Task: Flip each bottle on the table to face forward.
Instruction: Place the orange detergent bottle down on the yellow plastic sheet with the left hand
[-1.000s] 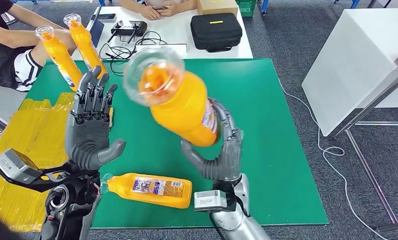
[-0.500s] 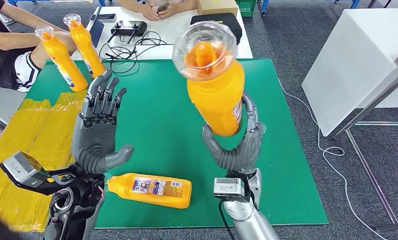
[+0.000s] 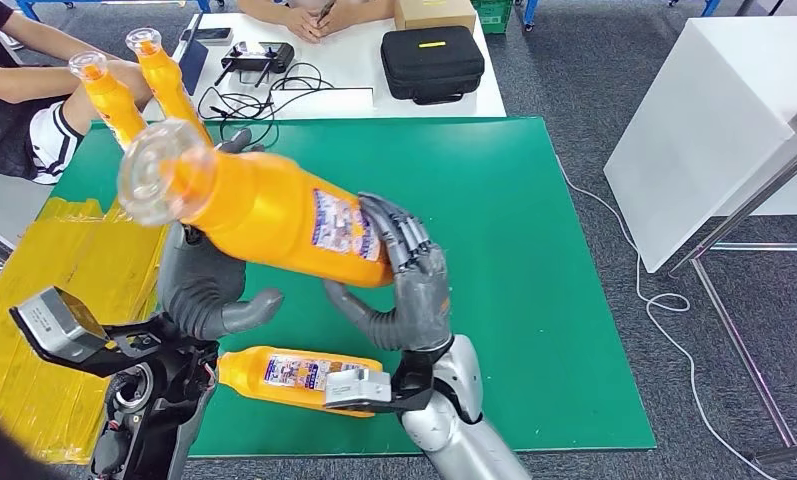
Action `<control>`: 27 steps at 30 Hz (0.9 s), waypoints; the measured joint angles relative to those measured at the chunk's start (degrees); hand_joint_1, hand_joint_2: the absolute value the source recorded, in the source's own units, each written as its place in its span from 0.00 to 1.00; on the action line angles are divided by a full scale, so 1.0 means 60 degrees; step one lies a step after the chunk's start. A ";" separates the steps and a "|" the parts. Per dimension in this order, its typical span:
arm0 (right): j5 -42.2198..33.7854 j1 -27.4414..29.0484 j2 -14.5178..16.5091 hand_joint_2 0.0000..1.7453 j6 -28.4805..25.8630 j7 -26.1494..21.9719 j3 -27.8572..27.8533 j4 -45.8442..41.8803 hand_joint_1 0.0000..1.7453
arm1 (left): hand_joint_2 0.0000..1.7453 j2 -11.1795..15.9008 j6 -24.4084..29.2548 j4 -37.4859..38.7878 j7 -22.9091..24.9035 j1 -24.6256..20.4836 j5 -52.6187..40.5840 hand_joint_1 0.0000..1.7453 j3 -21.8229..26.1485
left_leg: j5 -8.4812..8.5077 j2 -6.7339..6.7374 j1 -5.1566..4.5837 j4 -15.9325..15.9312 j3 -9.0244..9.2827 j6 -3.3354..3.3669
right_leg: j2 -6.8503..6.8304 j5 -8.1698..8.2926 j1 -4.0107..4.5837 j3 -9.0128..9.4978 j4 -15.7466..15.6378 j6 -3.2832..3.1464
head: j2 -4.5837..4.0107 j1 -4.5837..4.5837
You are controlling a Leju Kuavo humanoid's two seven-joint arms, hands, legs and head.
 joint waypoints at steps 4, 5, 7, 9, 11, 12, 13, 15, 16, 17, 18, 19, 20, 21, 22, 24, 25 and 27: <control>0.0510 -0.0205 0.0252 1.00 -0.0093 0.0259 0.0677 0.0903 1.00 | 1.00 0.0000 0.0002 0.0279 -0.0004 -0.0125 0.0369 0.00 0.0070 | 0.0001 -0.0001 0.0000 0.0000 -0.0001 -0.0001 | 0.0000 0.0000 0.0001 0.0000 0.0001 0.0000 | 0.0001 0.0003; 0.0588 -0.0269 0.0310 1.00 -0.0109 0.0337 0.0808 0.1099 1.00 | 1.00 0.0000 0.0001 0.0329 -0.0010 -0.0134 0.0420 0.00 0.0105 | 0.0001 -0.0002 -0.0001 0.0000 -0.0002 -0.0001 | 0.0000 0.0000 0.0001 0.0000 0.0001 0.0000 | 0.0001 0.0002; 0.0684 -0.0426 0.0408 1.00 -0.0109 0.0493 0.0999 0.1447 1.00 | 1.00 0.0003 0.0001 0.0402 -0.0030 -0.0134 0.0483 0.00 0.0195 | 0.0001 -0.0001 -0.0002 0.0000 -0.0002 -0.0001 | 0.0000 0.0000 -0.0001 0.0000 0.0001 0.0000 | 0.0001 0.0002; 0.0747 -0.0614 0.0493 1.00 -0.0078 0.0638 0.1129 0.1774 1.00 | 1.00 0.0006 0.0000 0.0439 -0.0055 -0.0114 0.0519 0.00 0.0294 | 0.0001 0.0001 -0.0005 0.0000 -0.0001 -0.0001 | 0.0001 0.0000 -0.0003 0.0000 0.0001 0.0000 | 0.0001 0.0001; 0.0777 -0.0803 0.0565 1.00 -0.0045 0.0722 0.1223 0.2076 1.00 | 1.00 0.0009 -0.0001 0.0445 -0.0075 -0.0072 0.0530 0.00 0.0393 | 0.0001 -0.0001 -0.0008 0.0000 -0.0001 -0.0001 | 0.0001 0.0000 -0.0005 0.0000 0.0001 0.0000 | 0.0001 0.0002; 0.0779 -0.0889 0.0596 1.00 -0.0034 0.0740 0.1260 0.2212 1.00 | 1.00 0.0010 -0.0001 0.0445 -0.0082 -0.0049 0.0532 0.00 0.0441 | 0.0001 -0.0001 -0.0009 0.0000 -0.0002 -0.0001 | 0.0001 0.0000 -0.0005 0.0000 0.0001 0.0000 | 0.0001 0.0001; 0.0776 -0.0964 0.0624 1.00 -0.0024 0.0743 0.1286 0.2334 1.00 | 1.00 0.0013 0.0000 0.0445 -0.0086 -0.0030 0.0533 0.00 0.0492 | 0.0001 -0.0001 -0.0010 0.0000 -0.0002 -0.0001 | 0.0001 0.0000 -0.0005 0.0000 0.0001 0.0000 | 0.0001 0.0002; 0.0756 -0.1090 0.0679 1.00 -0.0005 0.0727 0.1324 0.2545 1.00 | 1.00 0.0023 0.0001 0.0445 -0.0089 0.0004 0.0535 0.00 0.0587 | 0.0001 0.0000 -0.0010 0.0000 -0.0002 -0.0001 | 0.0001 0.0000 -0.0005 0.0000 0.0001 0.0000 | 0.0001 0.0000; 0.0730 -0.1142 0.0706 1.00 0.0001 0.0704 0.1342 0.2641 1.00 | 1.00 0.0031 0.0004 0.0445 -0.0090 0.0022 0.0536 0.00 0.0631 | 0.0001 0.0000 -0.0010 0.0000 -0.0002 -0.0001 | 0.0001 0.0000 -0.0005 -0.0001 0.0001 0.0000 | 0.0001 0.0001; 0.0696 -0.1191 0.0730 1.00 0.0005 0.0674 0.1359 0.2729 1.00 | 1.00 0.0039 0.0012 0.0445 -0.0092 0.0043 0.0539 0.00 0.0672 | 0.0001 0.0000 -0.0010 0.0000 -0.0002 -0.0001 | 0.0001 0.0000 -0.0005 -0.0001 0.0001 0.0000 | 0.0001 0.0000; 0.0659 -0.1234 0.0753 1.00 0.0005 0.0645 0.1374 0.2817 1.00 | 1.00 0.0046 0.0024 0.0445 -0.0095 0.0066 0.0543 0.00 0.0709 | 0.0001 0.0000 -0.0010 0.0000 -0.0002 -0.0001 | 0.0001 0.0000 -0.0004 -0.0001 0.0001 0.0000 | 0.0001 0.0000; 0.0629 -0.1270 0.0772 1.00 0.0005 0.0623 0.1389 0.2893 1.00 | 1.00 0.0052 0.0038 0.0445 -0.0096 0.0089 0.0546 0.00 0.0741 | 0.0001 -0.0001 -0.0009 0.0000 -0.0002 -0.0001 | 0.0001 0.0000 -0.0004 -0.0002 0.0001 0.0000 | 0.0001 0.0001; 0.0611 -0.1299 0.0792 1.00 0.0005 0.0609 0.1400 0.2961 1.00 | 1.00 0.0058 0.0051 0.0445 -0.0098 0.0112 0.0556 0.01 0.0771 | 0.0001 0.0000 -0.0009 0.0000 -0.0001 -0.0001 | 0.0001 0.0000 -0.0004 -0.0002 0.0001 0.0000 | 0.0001 0.0001; 0.0604 -0.1319 0.0811 1.00 0.0005 0.0602 0.1407 0.3018 1.00 | 1.00 0.0064 0.0058 0.0445 -0.0099 0.0130 0.0567 0.19 0.0797 | 0.0001 0.0000 -0.0009 0.0000 -0.0001 -0.0001 | 0.0001 0.0000 -0.0004 -0.0002 0.0001 0.0000 | 0.0001 0.0001; 0.0597 -0.1335 0.0826 1.00 0.0005 0.0596 0.1411 0.3064 1.00 | 1.00 0.0069 0.0063 0.0445 -0.0100 0.0144 0.0577 0.42 0.0818 | 0.0001 0.0000 -0.0009 0.0000 -0.0001 -0.0001 | 0.0001 0.0000 -0.0004 -0.0002 0.0001 0.0000 | 0.0001 0.0001; 0.0517 -0.1378 0.0853 1.00 0.0005 0.0563 0.1431 0.3156 1.00 | 1.00 0.0077 0.0099 0.0445 -0.0105 0.0170 0.0585 0.91 0.0862 | 0.0001 0.0000 -0.0008 0.0000 -0.0001 -0.0001 | 0.0001 0.0000 -0.0003 -0.0002 0.0001 0.0000 | 0.0001 0.0001; 0.0429 -0.1406 0.0861 1.00 0.0005 0.0536 0.1455 0.3205 1.00 | 1.00 0.0080 0.0126 0.0445 -0.0111 0.0186 0.0583 0.99 0.0881 | 0.0001 0.0000 -0.0008 0.0000 -0.0001 -0.0001 | 0.0001 0.0000 -0.0003 -0.0002 0.0001 0.0000 | 0.0001 0.0001; 0.0151 -0.1455 0.0870 1.00 0.0043 0.0442 0.1516 0.3305 1.00 | 1.00 0.0083 0.0173 0.0445 -0.0125 0.0237 0.0580 1.00 0.0921 | 0.0001 0.0001 -0.0009 0.0000 0.0000 -0.0001 | 0.0001 0.0000 -0.0004 -0.0001 0.0001 0.0000 | 0.0001 0.0002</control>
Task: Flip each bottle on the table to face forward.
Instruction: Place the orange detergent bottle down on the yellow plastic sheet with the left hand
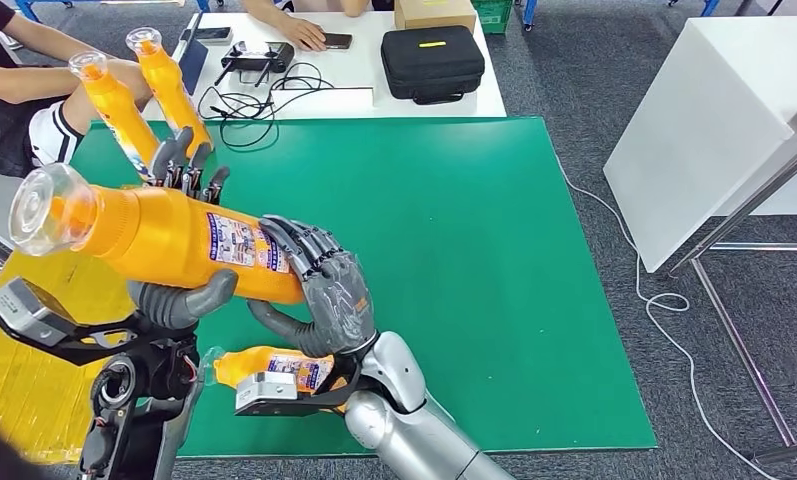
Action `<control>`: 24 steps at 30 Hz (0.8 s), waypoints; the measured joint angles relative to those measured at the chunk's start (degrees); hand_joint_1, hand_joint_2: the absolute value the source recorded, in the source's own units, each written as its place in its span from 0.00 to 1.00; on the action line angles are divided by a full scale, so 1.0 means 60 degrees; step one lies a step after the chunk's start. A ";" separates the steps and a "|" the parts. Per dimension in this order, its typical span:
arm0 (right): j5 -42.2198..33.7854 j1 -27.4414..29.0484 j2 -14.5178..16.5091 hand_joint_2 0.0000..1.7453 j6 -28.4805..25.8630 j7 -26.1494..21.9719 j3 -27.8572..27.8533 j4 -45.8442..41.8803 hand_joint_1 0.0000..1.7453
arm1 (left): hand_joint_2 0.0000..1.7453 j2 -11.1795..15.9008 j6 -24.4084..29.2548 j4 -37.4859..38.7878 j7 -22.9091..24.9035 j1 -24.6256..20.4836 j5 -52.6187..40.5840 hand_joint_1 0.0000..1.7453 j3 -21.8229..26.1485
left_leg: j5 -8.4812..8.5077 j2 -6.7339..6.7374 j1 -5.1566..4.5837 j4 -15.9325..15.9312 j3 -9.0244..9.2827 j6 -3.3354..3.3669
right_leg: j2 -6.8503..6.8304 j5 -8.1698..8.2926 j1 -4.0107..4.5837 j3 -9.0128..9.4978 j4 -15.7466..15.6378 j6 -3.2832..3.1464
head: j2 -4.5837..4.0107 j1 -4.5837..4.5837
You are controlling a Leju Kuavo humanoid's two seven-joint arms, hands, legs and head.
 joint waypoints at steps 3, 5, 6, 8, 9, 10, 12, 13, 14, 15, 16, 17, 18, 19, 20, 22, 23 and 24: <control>-0.0520 -0.0023 -0.0003 1.00 0.0182 -0.0238 0.0037 0.0125 1.00 | 1.00 0.0001 -0.0003 0.0000 -0.0026 0.0115 -0.0003 1.00 0.0064 | 0.0000 -0.0001 0.0000 0.0000 0.0000 0.0000 | 0.0000 0.0000 0.0000 0.0000 0.0000 0.0000 | 0.0000 0.0000; -0.0841 -0.0022 -0.0006 1.00 0.0310 -0.0346 0.0040 0.0187 1.00 | 1.00 0.0001 -0.0018 0.0000 -0.0048 0.0164 -0.0024 1.00 0.0104 | 0.0000 -0.0002 0.0000 0.0000 0.0000 0.0000 | 0.0000 0.0000 0.0000 -0.0001 0.0000 0.0000 | 0.0000 0.0000; -0.0984 -0.0021 -0.0008 1.00 0.0365 -0.0375 0.0042 0.0207 1.00 | 1.00 0.0001 -0.0023 0.0003 -0.0053 0.0165 -0.0038 1.00 0.0119 | 0.0000 -0.0002 -0.0001 0.0000 0.0000 0.0000 | 0.0000 0.0000 0.0000 -0.0001 0.0000 0.0000 | 0.0000 0.0000; -0.1209 -0.0021 -0.0022 1.00 0.0438 -0.0394 0.0041 0.0219 1.00 | 1.00 0.0001 -0.0020 0.0037 -0.0045 0.0110 -0.0067 1.00 0.0133 | 0.0000 -0.0002 -0.0001 0.0000 0.0001 0.0000 | 0.0000 0.0000 0.0000 -0.0001 0.0000 0.0000 | 0.0000 0.0000; -0.1290 -0.0017 -0.0038 1.00 0.0456 -0.0405 0.0040 0.0209 1.00 | 1.00 0.0001 -0.0018 0.0066 -0.0039 0.0075 -0.0074 1.00 0.0134 | 0.0000 -0.0001 -0.0001 0.0000 0.0001 0.0000 | 0.0000 0.0000 0.0000 -0.0001 0.0000 0.0000 | 0.0000 0.0000; -0.1351 -0.0006 -0.0063 1.00 0.0466 -0.0415 0.0039 0.0187 1.00 | 1.00 0.0001 -0.0017 0.0096 -0.0040 0.0048 -0.0080 1.00 0.0132 | 0.0000 -0.0001 -0.0001 0.0000 0.0001 0.0000 | 0.0000 0.0000 0.0000 -0.0001 0.0000 0.0000 | 0.0000 0.0001; -0.1421 0.0057 -0.0136 1.00 0.0475 -0.0446 0.0038 0.0091 1.00 | 1.00 0.0001 -0.0036 0.0128 -0.0102 0.0038 -0.0094 1.00 0.0123 | 0.0000 0.0000 -0.0001 0.0000 0.0002 0.0000 | 0.0000 0.0000 -0.0001 -0.0001 0.0000 0.0000 | 0.0000 0.0001; -0.1436 0.0118 -0.0185 1.00 0.0476 -0.0459 0.0037 0.0007 1.00 | 1.00 0.0001 -0.0061 0.0134 -0.0157 0.0050 -0.0112 1.00 0.0117 | 0.0000 0.0000 -0.0001 0.0000 0.0003 0.0000 | 0.0000 0.0000 -0.0001 -0.0001 0.0000 0.0000 | 0.0000 0.0000; -0.1442 0.0196 -0.0243 1.00 0.0471 -0.0470 0.0037 -0.0099 1.00 | 1.00 0.0001 -0.0093 0.0135 -0.0216 0.0069 -0.0134 1.00 0.0108 | 0.0000 0.0000 -0.0001 0.0000 0.0002 0.0000 | 0.0000 0.0000 0.0000 -0.0001 0.0000 0.0000 | 0.0000 0.0000; -0.1439 0.0284 -0.0306 1.00 0.0466 -0.0477 0.0035 -0.0222 1.00 | 1.00 0.0000 -0.0129 0.0135 -0.0265 0.0094 -0.0157 1.00 0.0098 | -0.0001 -0.0001 -0.0001 0.0000 0.0002 0.0000 | 0.0000 0.0000 0.0000 -0.0001 0.0000 0.0000 | 0.0000 0.0000; -0.1436 0.0378 -0.0371 1.00 0.0462 -0.0474 0.0031 -0.0357 1.00 | 1.00 -0.0001 -0.0158 0.0135 -0.0302 0.0122 -0.0172 1.00 0.0086 | -0.0001 -0.0001 -0.0001 0.0000 0.0001 0.0000 | 0.0000 0.0000 0.0000 -0.0001 -0.0001 0.0000 | 0.0000 0.0000; -0.1441 0.0476 -0.0438 1.00 0.0463 -0.0466 0.0021 -0.0504 1.00 | 1.00 -0.0002 -0.0179 0.0135 -0.0328 0.0146 -0.0179 1.00 0.0070 | -0.0001 -0.0001 -0.0001 0.0000 0.0001 0.0000 | 0.0000 0.0000 0.0000 -0.0002 -0.0001 0.0000 | 0.0000 0.0001; -0.1459 0.0575 -0.0505 1.00 0.0481 -0.0452 0.0002 -0.0669 1.00 | 1.00 -0.0004 -0.0191 0.0135 -0.0344 0.0165 -0.0182 1.00 0.0054 | -0.0002 0.0000 -0.0001 0.0000 0.0001 0.0000 | 0.0000 0.0000 0.0000 -0.0002 -0.0001 0.0000 | 0.0000 0.0000; -0.1484 0.0673 -0.0570 1.00 0.0507 -0.0435 -0.0021 -0.0842 1.00 | 1.00 -0.0005 -0.0197 0.0135 -0.0355 0.0175 -0.0184 1.00 0.0037 | -0.0002 0.0000 -0.0001 0.0000 0.0000 0.0000 | 0.0000 0.0000 0.0000 -0.0002 -0.0001 0.0000 | 0.0000 0.0000; -0.1521 0.0780 -0.0640 1.00 0.0561 -0.0412 -0.0052 -0.1040 1.00 | 1.00 -0.0008 -0.0196 0.0134 -0.0377 0.0182 -0.0201 1.00 0.0017 | -0.0002 0.0000 -0.0001 0.0000 0.0000 0.0001 | 0.0000 0.0000 0.0000 -0.0002 -0.0001 0.0000 | 0.0000 0.0000; -0.1621 0.1009 -0.0783 1.00 0.0749 -0.0374 -0.0156 -0.1487 1.00 | 1.00 -0.0016 -0.0192 0.0118 -0.0518 0.0207 -0.0313 1.00 -0.0014 | -0.0002 -0.0001 -0.0001 0.0000 0.0000 0.0001 | 0.0000 0.0000 -0.0001 -0.0001 -0.0001 0.0000 | 0.0000 0.0001; -0.1704 0.1135 -0.0859 1.00 0.0876 -0.0376 -0.0225 -0.1741 1.00 | 1.00 -0.0021 -0.0190 0.0093 -0.0644 0.0227 -0.0415 1.00 -0.0033 | -0.0002 -0.0001 -0.0002 0.0000 0.0000 0.0001 | 0.0000 0.0000 -0.0001 -0.0001 -0.0001 0.0000 | 0.0000 0.0001; -0.1824 0.1260 -0.0931 1.00 0.1006 -0.0414 -0.0301 -0.1999 0.75 | 1.00 -0.0025 -0.0184 0.0050 -0.0786 0.0247 -0.0537 1.00 -0.0054 | -0.0002 -0.0001 -0.0002 0.0000 0.0000 0.0001 | 0.0000 0.0000 -0.0001 -0.0001 -0.0002 0.0000 | 0.0000 0.0001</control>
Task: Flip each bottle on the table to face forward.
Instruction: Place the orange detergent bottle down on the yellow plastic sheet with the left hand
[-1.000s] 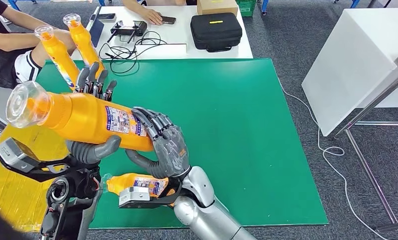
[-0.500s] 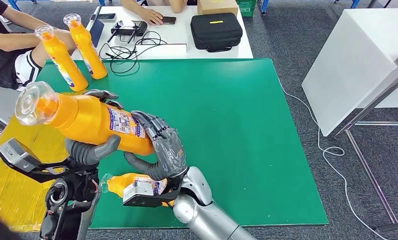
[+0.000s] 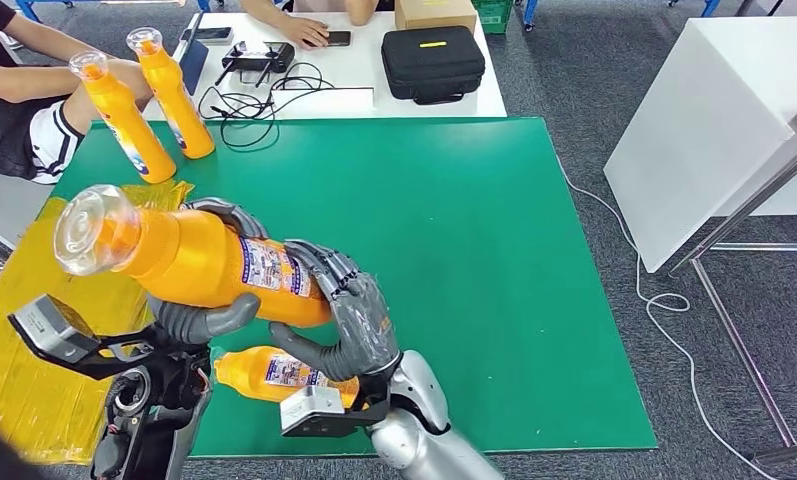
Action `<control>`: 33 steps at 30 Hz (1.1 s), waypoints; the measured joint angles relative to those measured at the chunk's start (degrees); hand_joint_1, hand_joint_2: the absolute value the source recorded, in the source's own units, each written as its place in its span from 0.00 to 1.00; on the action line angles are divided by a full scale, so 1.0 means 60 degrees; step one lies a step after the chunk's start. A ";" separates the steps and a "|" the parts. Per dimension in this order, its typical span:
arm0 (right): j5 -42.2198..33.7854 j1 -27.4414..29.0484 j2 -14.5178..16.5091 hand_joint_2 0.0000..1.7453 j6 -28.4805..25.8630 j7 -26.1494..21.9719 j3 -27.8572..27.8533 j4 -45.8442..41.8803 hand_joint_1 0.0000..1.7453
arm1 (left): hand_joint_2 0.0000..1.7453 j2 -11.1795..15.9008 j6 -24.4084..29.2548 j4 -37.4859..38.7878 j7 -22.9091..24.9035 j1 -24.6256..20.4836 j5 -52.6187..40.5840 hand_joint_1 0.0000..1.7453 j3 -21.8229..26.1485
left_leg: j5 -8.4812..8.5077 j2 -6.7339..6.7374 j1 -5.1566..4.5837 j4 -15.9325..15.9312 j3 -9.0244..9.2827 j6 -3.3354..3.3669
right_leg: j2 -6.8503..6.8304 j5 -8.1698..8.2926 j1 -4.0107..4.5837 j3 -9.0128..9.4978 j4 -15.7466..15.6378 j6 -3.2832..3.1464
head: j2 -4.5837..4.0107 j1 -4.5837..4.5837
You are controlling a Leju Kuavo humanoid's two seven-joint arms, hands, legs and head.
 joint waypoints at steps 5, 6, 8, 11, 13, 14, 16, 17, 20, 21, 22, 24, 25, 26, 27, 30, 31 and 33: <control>-0.1084 0.0716 -0.0402 0.00 0.0621 -0.0260 -0.0607 -0.1260 0.00 | 1.00 0.0017 0.0799 -0.0413 -0.0428 -0.0036 -0.0910 1.00 0.0182 | 0.0000 -0.0003 0.0001 0.0000 0.0001 0.0001 | -0.0001 0.0000 -0.0001 0.0002 -0.0001 0.0000 | 0.0000 -0.0002; -0.1314 0.0844 -0.0484 0.00 0.0785 -0.0278 -0.0772 -0.1520 0.00 | 1.00 0.0027 0.1176 -0.0503 -0.0436 -0.0056 -0.1284 1.00 0.0248 | 0.0000 -0.0004 0.0001 0.0000 0.0001 0.0001 | -0.0002 0.0000 -0.0001 0.0002 -0.0001 0.0000 | 0.0000 -0.0003; -0.1638 0.1098 -0.0628 0.00 0.1052 -0.0294 -0.1077 -0.2090 0.00 | 1.00 0.0043 0.2492 -0.0645 -0.0212 -0.0131 -0.2697 1.00 0.0327 | 0.0000 -0.0005 0.0002 0.0000 0.0002 0.0000 | -0.0002 0.0000 0.0000 0.0003 -0.0001 0.0000 | 0.0000 -0.0001; -0.1836 0.1571 -0.0816 0.75 0.1227 -0.0283 -0.1534 -0.3057 0.00 | 1.00 0.0142 0.5587 -0.0666 0.0902 -0.0372 -0.6839 1.00 0.0366 | 0.0000 -0.0005 0.0002 0.0000 0.0004 0.0000 | -0.0002 0.0000 0.0000 0.0003 -0.0001 0.0000 | 0.0000 -0.0002; -0.1917 0.1895 -0.0925 1.00 0.1281 -0.0250 -0.1861 -0.3654 0.00 | 1.00 0.0246 0.6888 -0.0471 0.1839 -0.0596 -0.9572 1.00 0.0387 | 0.0000 -0.0012 0.0001 0.0000 0.0004 0.0000 | -0.0007 0.0000 0.0000 0.0005 -0.0001 0.0000 | 0.0000 -0.0002; -0.1966 0.2034 -0.0972 1.00 0.1323 -0.0234 -0.2017 -0.3905 0.00 | 1.00 0.0299 0.7229 -0.0299 0.2310 -0.0720 -1.0653 1.00 0.0390 | 0.0000 -0.0015 0.0001 0.0000 0.0004 0.0000 | -0.0010 0.0000 0.0000 0.0006 -0.0001 0.0000 | 0.0000 -0.0001; -0.2082 0.2252 -0.1044 1.00 0.1413 -0.0217 -0.2297 -0.4293 0.00 | 1.00 0.0393 0.7510 0.0164 0.3319 -0.0996 -1.2434 1.00 0.0379 | 0.0000 -0.0011 0.0000 0.0000 0.0006 0.0000 | -0.0010 0.0000 0.0000 0.0007 -0.0001 0.0000 | 0.0000 -0.0001; -0.2135 0.2330 -0.1073 1.00 0.1458 -0.0212 -0.2426 -0.4428 0.00 | 1.00 0.0446 0.7490 0.0429 0.3815 -0.1148 -1.3192 1.00 0.0371 | 0.0000 -0.0008 0.0000 0.0000 0.0008 0.0000 | -0.0008 0.0001 -0.0001 0.0007 -0.0001 0.0000 | 0.0000 -0.0001; -0.2245 0.2495 -0.1133 1.00 0.1543 -0.0204 -0.2797 -0.4686 0.00 | 1.00 0.0824 0.7086 0.1489 0.5890 -0.1811 -1.5127 1.00 0.0040 | 0.0002 -0.0004 -0.0001 0.0000 0.0014 0.0000 | -0.0007 0.0002 -0.0001 0.0009 -0.0001 -0.0002 | -0.0001 -0.0001; -0.2258 0.2539 -0.1143 1.00 0.1554 -0.0206 -0.2901 -0.4750 0.00 | 1.00 0.1032 0.6896 0.1929 0.6575 -0.2083 -1.5448 1.00 -0.0223 | 0.0004 -0.0003 -0.0001 0.0000 0.0016 0.0000 | -0.0008 0.0003 -0.0001 0.0011 -0.0001 -0.0002 | -0.0001 -0.0002; -0.2263 0.2582 -0.1150 1.00 0.1562 -0.0209 -0.2983 -0.4806 0.00 | 1.00 0.1238 0.6725 0.2382 0.7016 -0.2348 -1.5576 1.00 -0.0516 | 0.0005 -0.0004 0.0000 0.0000 0.0016 0.0000 | -0.0008 0.0003 0.0000 0.0013 -0.0001 -0.0003 | 0.0000 -0.0003; -0.2251 0.2666 -0.1160 1.00 0.1583 -0.0217 -0.3114 -0.4918 0.00 | 1.00 0.1558 0.6398 0.3279 0.7292 -0.2825 -1.5662 1.00 -0.0986 | 0.0008 -0.0005 0.0003 0.0000 0.0016 -0.0002 | -0.0007 0.0004 0.0000 0.0015 0.0001 -0.0003 | 0.0000 -0.0003; -0.2220 0.2706 -0.1162 1.00 0.1610 -0.0219 -0.3163 -0.4971 0.00 | 1.00 0.1666 0.6290 0.3742 0.7223 -0.3040 -1.5687 1.00 -0.1128 | 0.0009 -0.0003 0.0003 0.0000 0.0016 -0.0002 | -0.0004 0.0004 0.0001 0.0015 0.0002 -0.0003 | 0.0000 -0.0001; -0.2173 0.2745 -0.1163 1.00 0.1651 -0.0216 -0.3207 -0.5024 0.00 | 1.00 0.1747 0.6207 0.4203 0.7118 -0.3243 -1.5704 1.00 -0.1216 | 0.0009 0.0002 0.0004 0.0000 0.0016 -0.0003 | 0.0001 0.0004 0.0000 0.0014 0.0003 -0.0004 | 0.0000 -0.0001; -0.2114 0.2783 -0.1163 1.00 0.1702 -0.0203 -0.3242 -0.5071 0.00 | 1.00 0.1819 0.6101 0.4679 0.6983 -0.3442 -1.5715 1.00 -0.1265 | 0.0008 0.0007 0.0004 0.0000 0.0016 -0.0003 | 0.0006 0.0004 0.0000 0.0014 0.0005 -0.0004 | 0.0000 -0.0001; -0.1913 0.2873 -0.1161 1.00 0.1882 -0.0134 -0.3301 -0.5155 0.00 | 1.00 0.2051 0.5733 0.5996 0.6684 -0.3968 -1.5717 1.00 -0.1292 | 0.0008 0.0017 0.0005 0.0000 0.0015 -0.0004 | 0.0016 0.0004 0.0001 0.0009 0.0005 -0.0004 | 0.0000 -0.0003; -0.1832 0.2893 -0.1160 1.00 0.1938 -0.0105 -0.3310 -0.5170 0.00 | 1.00 0.2137 0.5616 0.6394 0.6629 -0.4111 -1.5710 1.00 -0.1289 | 0.0007 0.0017 0.0006 0.0000 0.0014 -0.0004 | 0.0016 0.0004 0.0002 0.0007 0.0005 -0.0004 | 0.0000 -0.0003; -0.1639 0.2923 -0.1154 1.00 0.2037 -0.0024 -0.3319 -0.5205 0.00 | 1.00 0.2306 0.5401 0.7164 0.6530 -0.4346 -1.5656 1.00 -0.1233 | 0.0007 0.0016 0.0007 0.0000 0.0010 -0.0004 | 0.0014 0.0003 0.0004 0.0004 0.0005 -0.0004 | 0.0000 -0.0001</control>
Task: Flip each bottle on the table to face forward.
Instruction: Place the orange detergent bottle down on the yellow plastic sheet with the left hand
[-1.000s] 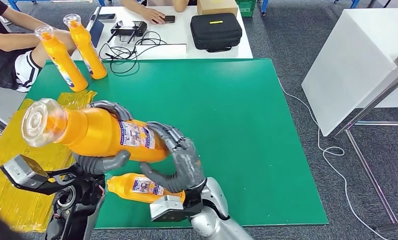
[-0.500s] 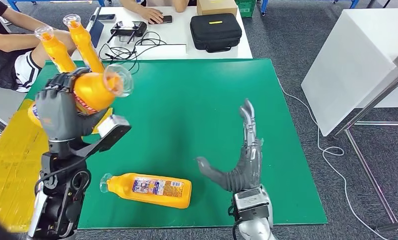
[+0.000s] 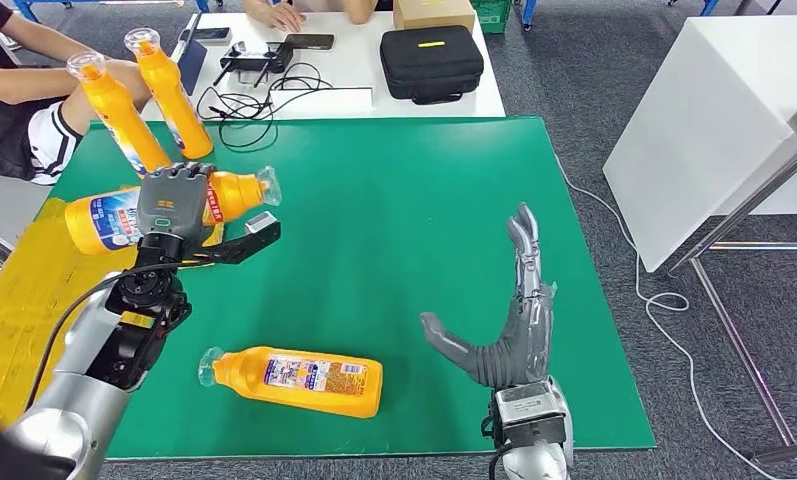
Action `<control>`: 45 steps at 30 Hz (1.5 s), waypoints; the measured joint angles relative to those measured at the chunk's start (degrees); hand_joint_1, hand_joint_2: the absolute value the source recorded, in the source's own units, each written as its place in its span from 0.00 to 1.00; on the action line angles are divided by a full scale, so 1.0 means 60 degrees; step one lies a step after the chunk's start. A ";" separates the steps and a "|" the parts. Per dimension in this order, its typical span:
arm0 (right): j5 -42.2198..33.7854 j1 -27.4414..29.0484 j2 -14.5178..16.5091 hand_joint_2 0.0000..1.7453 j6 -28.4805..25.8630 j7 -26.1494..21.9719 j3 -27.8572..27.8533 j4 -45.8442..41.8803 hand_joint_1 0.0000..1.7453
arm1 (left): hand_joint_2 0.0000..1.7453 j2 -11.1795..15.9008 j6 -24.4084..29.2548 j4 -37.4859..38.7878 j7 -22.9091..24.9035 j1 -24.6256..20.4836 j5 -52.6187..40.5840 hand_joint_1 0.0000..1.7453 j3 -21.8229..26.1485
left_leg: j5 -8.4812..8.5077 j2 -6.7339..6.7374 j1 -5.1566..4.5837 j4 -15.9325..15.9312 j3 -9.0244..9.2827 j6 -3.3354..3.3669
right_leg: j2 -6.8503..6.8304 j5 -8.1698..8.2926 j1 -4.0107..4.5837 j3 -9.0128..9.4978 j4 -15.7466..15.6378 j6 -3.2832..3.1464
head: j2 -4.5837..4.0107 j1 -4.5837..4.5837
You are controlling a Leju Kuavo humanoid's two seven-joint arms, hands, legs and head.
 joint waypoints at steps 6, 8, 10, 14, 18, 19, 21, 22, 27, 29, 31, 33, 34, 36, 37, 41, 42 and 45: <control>0.0337 0.0070 0.0049 1.00 0.0169 0.0204 -0.0078 -0.0166 0.00 | 1.00 0.0367 -0.0296 0.1503 -0.0070 -0.0335 0.0134 1.00 0.0409 | 0.0000 -0.0003 -0.0001 0.0000 -0.0002 0.0000 | -0.0001 0.0000 0.0003 -0.0002 0.0000 0.0000 | 0.0000 0.0000; 0.0363 0.0074 0.0054 1.00 0.0188 0.0210 -0.0108 -0.0201 0.00 | 1.00 0.0421 -0.0305 0.1753 -0.0073 -0.0380 0.0135 1.00 0.0484 | 0.0000 -0.0009 -0.0003 0.0000 -0.0004 0.0000 | -0.0003 0.0000 0.0000 -0.0002 0.0000 0.0000 | 0.0000 0.0001; 0.0372 0.0078 0.0067 1.00 0.0196 0.0213 -0.0135 -0.0223 0.00 | 1.00 0.0443 -0.0314 0.1925 -0.0073 -0.0404 0.0135 1.00 0.0539 | 0.0001 -0.0010 -0.0005 0.0000 -0.0005 0.0000 | -0.0004 0.0000 -0.0004 -0.0001 0.0000 0.0000 | 0.0000 0.0001; 0.0399 0.0104 0.0083 1.00 0.0221 0.0237 -0.0175 -0.0249 0.00 | 1.00 0.0460 -0.0539 0.2156 0.0035 -0.0442 0.0137 1.00 0.0625 | 0.0000 -0.0010 -0.0008 0.0000 -0.0007 0.0000 | -0.0004 0.0000 -0.0006 -0.0001 -0.0001 0.0000 | 0.0000 0.0002; 0.0515 0.0161 0.0100 1.00 0.0257 0.0311 -0.0196 -0.0269 0.00 | 1.00 0.0547 -0.1011 0.2464 0.0156 -0.0449 0.0279 1.00 0.0926 | -0.0001 -0.0007 -0.0005 0.0000 -0.0006 0.0001 | -0.0003 0.0000 -0.0005 -0.0003 -0.0001 0.0000 | 0.0000 0.0001; 0.0552 0.0176 0.0100 1.00 0.0263 0.0322 -0.0200 -0.0269 0.00 | 1.00 0.0581 -0.1071 0.2548 0.0158 -0.0446 0.0317 1.00 0.1031 | -0.0001 -0.0007 -0.0004 0.0000 -0.0006 0.0000 | -0.0003 0.0000 -0.0004 -0.0004 -0.0001 0.0000 | -0.0001 0.0001; 0.0598 0.0202 0.0100 1.00 0.0267 0.0345 -0.0208 -0.0269 0.00 | 1.00 0.0648 -0.1143 0.2702 0.0133 -0.0435 0.0389 0.99 0.1246 | -0.0001 -0.0007 -0.0001 0.0000 -0.0007 0.0000 | -0.0003 0.0000 -0.0001 -0.0005 -0.0001 0.0000 | -0.0001 0.0001; 0.0615 0.0211 0.0100 1.00 0.0267 0.0357 -0.0212 -0.0269 0.00 | 1.00 0.0679 -0.1164 0.2771 0.0100 -0.0422 0.0422 0.98 0.1350 | -0.0001 -0.0008 0.0000 0.0000 -0.0008 0.0000 | -0.0003 0.0000 0.0000 -0.0005 -0.0001 0.0000 | -0.0001 0.0001; 0.0753 0.0218 0.0101 1.00 0.0267 0.0446 -0.0232 -0.0269 0.00 | 1.00 0.0724 -0.1309 0.2990 -0.0056 -0.0318 0.0547 0.35 0.1763 | 0.0000 -0.0008 0.0000 -0.0001 -0.0009 0.0000 | -0.0004 0.0000 0.0001 -0.0004 0.0000 0.0000 | 0.0000 0.0001; 0.0850 0.0209 0.0112 1.00 0.0267 0.0522 -0.0236 -0.0269 0.00 | 0.75 0.0720 -0.1518 0.3062 -0.0063 -0.0278 0.0594 0.00 0.1894 | 0.0000 -0.0008 -0.0002 -0.0001 -0.0009 0.0000 | -0.0004 0.0000 0.0000 -0.0004 0.0000 0.0000 | 0.0000 0.0001; 0.0973 0.0188 0.0135 1.00 0.0275 0.0636 -0.0236 -0.0267 0.00 | 0.25 0.0709 -0.1788 0.3118 -0.0159 -0.0224 0.0668 0.00 0.2039 | 0.0000 -0.0008 -0.0004 -0.0001 -0.0009 0.0000 | -0.0004 0.0000 -0.0001 -0.0004 -0.0001 0.0000 | 0.0000 0.0001; 0.1108 0.0152 0.0154 1.00 0.0324 0.0786 -0.0235 -0.0262 0.00 | 0.00 0.0685 -0.2027 0.3165 -0.0336 -0.0160 0.0736 0.00 0.2185 | 0.0000 -0.0010 -0.0005 -0.0001 -0.0010 0.0000 | -0.0004 0.0000 -0.0002 -0.0004 -0.0001 0.0000 | 0.0000 0.0001; 0.1176 0.0134 0.0166 1.00 0.0356 0.0854 -0.0236 -0.0257 0.00 | 0.00 0.0663 -0.2076 0.3183 -0.0447 -0.0127 0.0772 0.00 0.2260 | 0.0000 -0.0010 -0.0005 -0.0001 -0.0010 0.0000 | -0.0004 -0.0001 -0.0002 -0.0004 -0.0001 0.0000 | 0.0000 0.0001; 0.1297 0.0108 0.0207 1.00 0.0401 0.0962 -0.0238 -0.0235 0.00 | 0.00 0.0592 -0.2043 0.3205 -0.0714 -0.0071 0.0855 0.00 0.2434 | 0.0000 -0.0012 -0.0006 -0.0001 -0.0011 0.0000 | -0.0005 -0.0001 -0.0002 -0.0005 -0.0001 0.0000 | 0.0000 0.0001; 0.1347 0.0097 0.0230 1.00 0.0419 0.1008 -0.0240 -0.0220 0.00 | 0.00 0.0541 -0.2002 0.3209 -0.0859 -0.0051 0.0913 0.00 0.2533 | 0.0000 -0.0012 -0.0006 -0.0001 -0.0011 0.0000 | -0.0006 -0.0001 -0.0002 -0.0005 -0.0001 0.0001 | 0.0000 0.0001; 0.1451 0.0044 0.0292 1.00 0.0495 0.1149 -0.0256 -0.0146 0.00 | 0.00 0.0278 -0.1874 0.3212 -0.1555 -0.0001 0.1278 0.00 0.2946 | 0.0000 -0.0012 -0.0006 -0.0001 -0.0011 0.0000 | -0.0006 -0.0001 -0.0003 -0.0004 -0.0002 0.0001 | 0.0000 0.0001; 0.1468 0.0040 0.0302 1.00 0.0510 0.1175 -0.0261 -0.0128 0.00 | 0.00 0.0213 -0.1835 0.3212 -0.1732 0.0003 0.1385 0.00 0.3042 | 0.0000 -0.0012 -0.0006 -0.0001 -0.0011 0.0000 | -0.0006 -0.0001 -0.0003 -0.0004 -0.0002 0.0001 | 0.0000 0.0002; 0.1632 0.0038 0.0312 1.00 0.0549 0.1267 -0.0272 -0.0102 0.00 | 0.00 0.0038 -0.1609 0.3211 -0.2201 0.0004 0.1656 0.00 0.3318 | 0.0000 -0.0011 -0.0006 -0.0001 -0.0009 0.0000 | -0.0006 0.0000 -0.0003 -0.0004 -0.0002 0.0000 | 0.0000 0.0001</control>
